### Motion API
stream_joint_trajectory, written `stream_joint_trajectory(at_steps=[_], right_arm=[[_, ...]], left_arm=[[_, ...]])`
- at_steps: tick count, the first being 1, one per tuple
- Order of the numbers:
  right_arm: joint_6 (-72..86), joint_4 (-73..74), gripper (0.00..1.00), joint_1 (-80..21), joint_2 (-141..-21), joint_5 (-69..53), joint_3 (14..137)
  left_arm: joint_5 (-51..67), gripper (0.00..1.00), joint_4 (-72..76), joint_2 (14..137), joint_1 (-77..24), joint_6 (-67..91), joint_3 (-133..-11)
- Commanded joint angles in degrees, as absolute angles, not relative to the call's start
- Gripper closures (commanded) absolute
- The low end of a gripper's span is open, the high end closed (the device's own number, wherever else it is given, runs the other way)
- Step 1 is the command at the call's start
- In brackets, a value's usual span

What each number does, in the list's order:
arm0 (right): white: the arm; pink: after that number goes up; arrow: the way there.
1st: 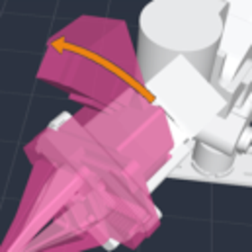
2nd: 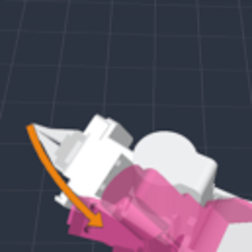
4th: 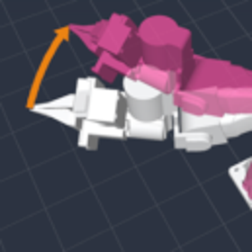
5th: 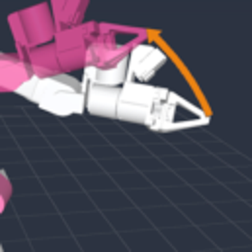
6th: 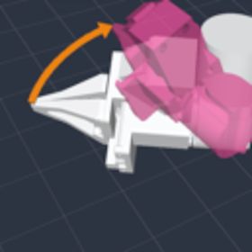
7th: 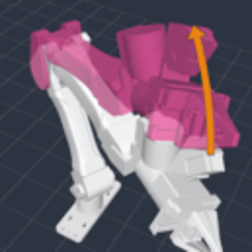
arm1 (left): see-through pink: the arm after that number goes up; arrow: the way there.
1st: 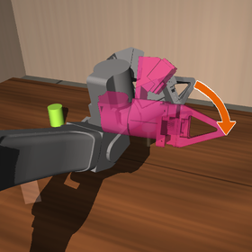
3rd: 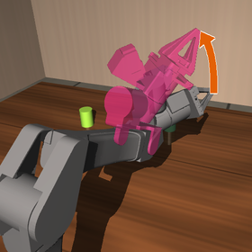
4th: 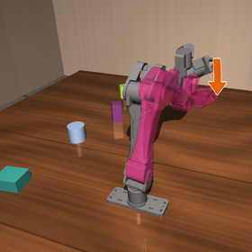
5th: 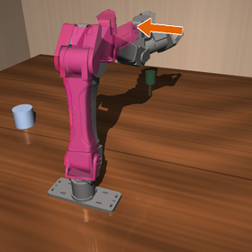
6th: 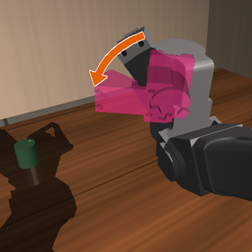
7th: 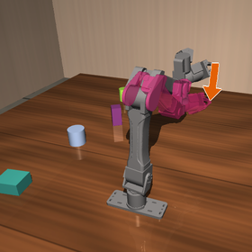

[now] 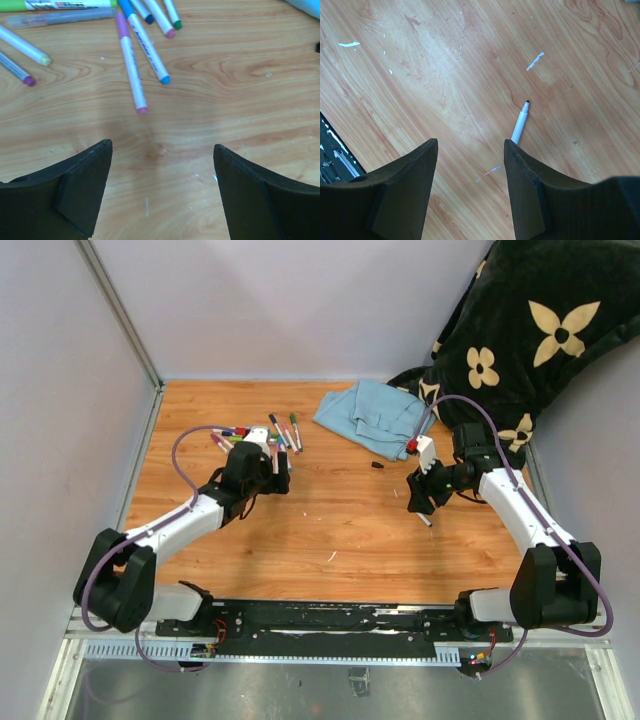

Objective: Open the pen caps
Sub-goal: Place the pen cap at the center of the board, then pick up the pen from the center of the board.

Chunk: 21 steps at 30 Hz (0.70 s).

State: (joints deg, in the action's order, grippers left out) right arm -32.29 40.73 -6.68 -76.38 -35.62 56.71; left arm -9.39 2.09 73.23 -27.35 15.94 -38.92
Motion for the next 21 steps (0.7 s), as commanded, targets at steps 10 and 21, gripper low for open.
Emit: stream_joint_trajectory(at_steps=[10,21], right_arm=[[-33.6,42.3,0.43,-5.8,-75.0,-37.4,57.0],[-33.6,42.3,0.43,-5.8,-75.0,-37.5,56.9]], left_arm=[[-6.8,0.44,-7.0,92.4,-20.7,8.4,-59.6],[-10.9,0.61,-14.3,105.1,-20.7,7.5,-70.3]])
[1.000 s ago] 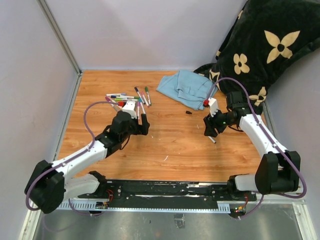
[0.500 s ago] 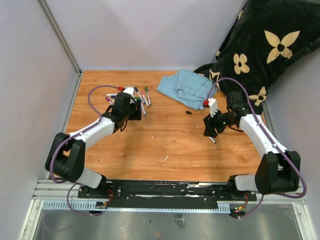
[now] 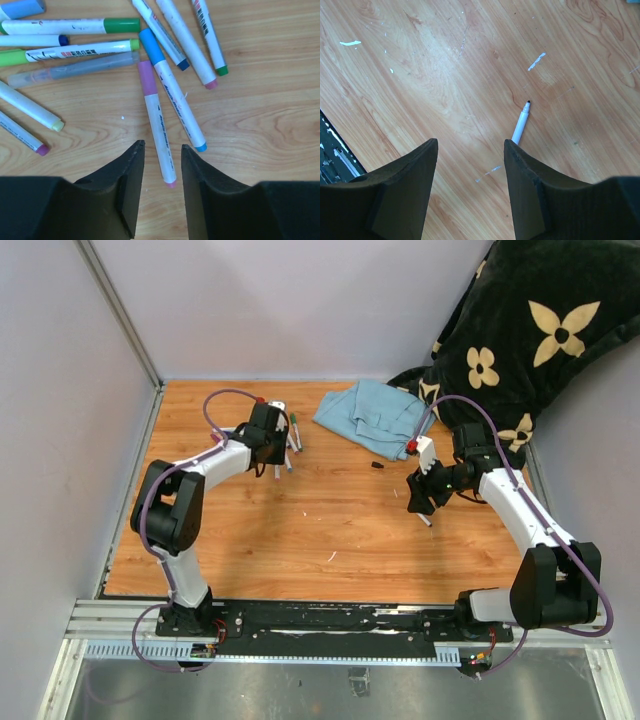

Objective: Open the pen caps
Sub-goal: Pick up the pen from the center of the board.

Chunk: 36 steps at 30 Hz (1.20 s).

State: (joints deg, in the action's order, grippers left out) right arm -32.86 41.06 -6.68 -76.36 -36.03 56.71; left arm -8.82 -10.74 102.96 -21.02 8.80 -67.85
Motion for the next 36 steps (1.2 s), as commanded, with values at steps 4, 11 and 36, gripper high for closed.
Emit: stream_joint_trajectory(at_steps=[4,11,36], right_arm=[[-33.6,42.3,0.43,-5.7,-75.1,-37.4,57.0],[-33.6,42.3,0.43,-5.8,-75.0,-37.5,56.8],[-33.8,42.6,0.43,-5.8,-75.1,-38.4,57.0]], left_arm=[[-10.5,0.63,-14.4,107.0,-20.7,7.3,-70.7],[-9.0,0.66,-14.7,110.0,-20.7,7.5,-71.7],[-3.0,0.87,-14.9,98.1,-21.0,14.6,-53.9]])
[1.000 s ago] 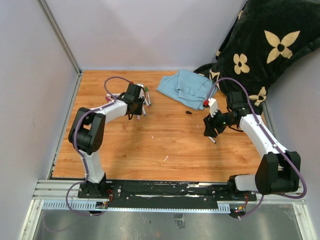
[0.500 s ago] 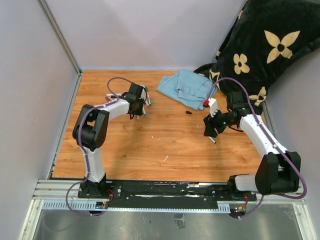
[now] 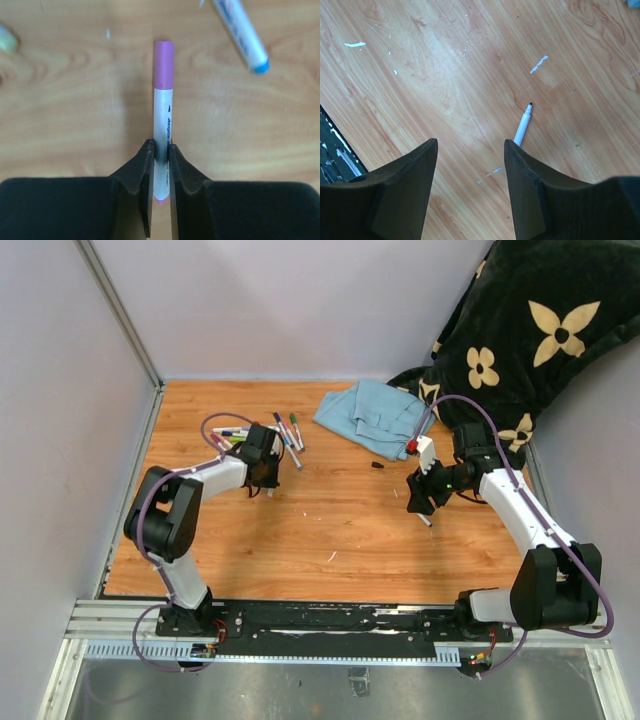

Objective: Open the pen caps
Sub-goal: Pick up the pen from the center of the board.

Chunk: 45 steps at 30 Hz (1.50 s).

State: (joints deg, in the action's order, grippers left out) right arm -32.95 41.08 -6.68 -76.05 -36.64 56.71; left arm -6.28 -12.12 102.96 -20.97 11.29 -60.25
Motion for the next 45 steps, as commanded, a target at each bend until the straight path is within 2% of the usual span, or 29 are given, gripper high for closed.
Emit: stream_joint_trajectory(at_steps=[1,4,10,15,23,34,45], right_arm=[[-33.8,42.6,0.43,-5.9,-75.1,-38.4,57.0],[-33.8,42.6,0.43,-5.9,-75.1,-38.7,57.0],[-33.8,42.8,0.43,-5.8,-75.0,-39.0,57.0],[-33.8,42.7,0.43,-5.9,-74.7,-38.9,57.0],[-33.8,42.7,0.43,-5.9,-74.0,-39.0,57.0],[-33.5,42.7,0.43,-5.9,-72.9,-41.1,57.0],[-31.3,40.4,0.43,-5.8,-67.2,-52.7,55.4]], left_arm=[[-3.0,0.87,-14.9,96.4,-21.2,15.3,-52.3],[-2.9,0.84,-15.1,92.7,-22.1,16.5,-48.9],[-6.2,0.64,-16.9,92.9,-22.7,15.9,-50.8],[-8.4,0.6,-18.8,97.2,-22.6,14.1,-55.3],[-6.8,0.69,-20.2,100.1,-22.4,12.9,-57.3],[-4.1,0.99,-17.5,94.7,-22.2,14.4,-54.7],[6.5,1.0,0.1,75.5,-25.7,22.8,-39.4]])
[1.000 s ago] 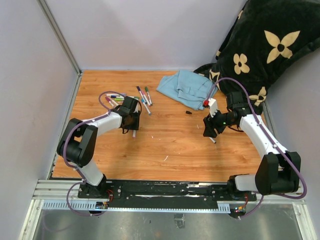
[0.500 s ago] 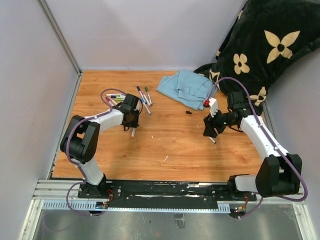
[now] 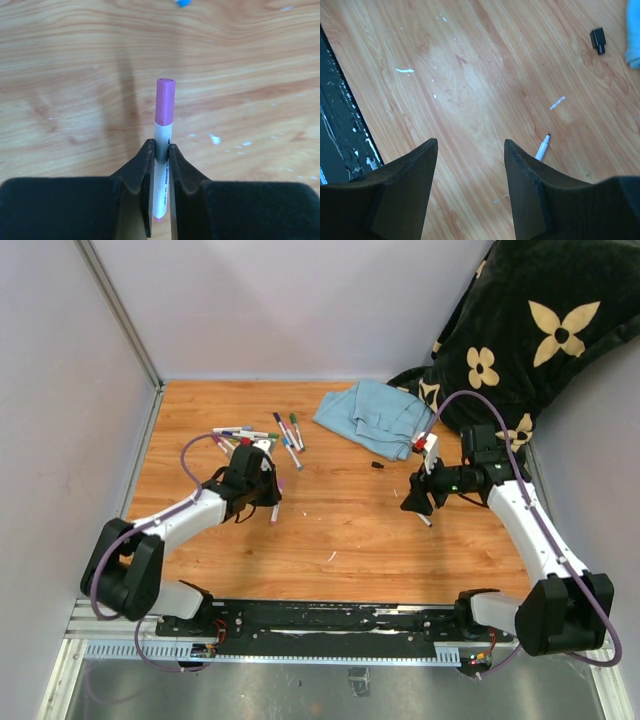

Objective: Open the pen caps
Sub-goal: Pick up the pen from the center of the board.

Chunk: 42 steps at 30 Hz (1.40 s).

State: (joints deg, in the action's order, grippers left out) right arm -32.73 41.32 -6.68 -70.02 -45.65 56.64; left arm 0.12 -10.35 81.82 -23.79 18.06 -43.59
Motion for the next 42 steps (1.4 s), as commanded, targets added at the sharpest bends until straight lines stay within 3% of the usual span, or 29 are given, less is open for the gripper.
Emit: stream_joint_trajectory(at_steps=[1,9,20,25,42], right_arm=[[-30.9,39.6,0.43,-5.9,-66.5,-54.6,55.1],[-21.4,26.3,0.43,-6.3,-59.9,-63.4,50.6],[-4.5,9.1,0.42,-9.5,-60.2,-71.7,48.2],[-0.1,0.4,0.38,-9.6,-57.9,-73.3,40.5],[9.6,-9.3,0.34,-14.7,-61.6,-67.5,36.6]], left_arm=[[7.9,1.0,3.0,73.6,-26.2,24.2,-37.6],[10.6,1.0,21.4,60.2,-31.6,34.8,-27.1],[2.7,1.0,40.0,54.4,-42.8,41.3,-19.1],[-1.8,1.0,46.5,54.6,-45.9,42.9,-16.0],[-10.8,1.0,66.0,69.2,-51.2,46.6,-15.7]])
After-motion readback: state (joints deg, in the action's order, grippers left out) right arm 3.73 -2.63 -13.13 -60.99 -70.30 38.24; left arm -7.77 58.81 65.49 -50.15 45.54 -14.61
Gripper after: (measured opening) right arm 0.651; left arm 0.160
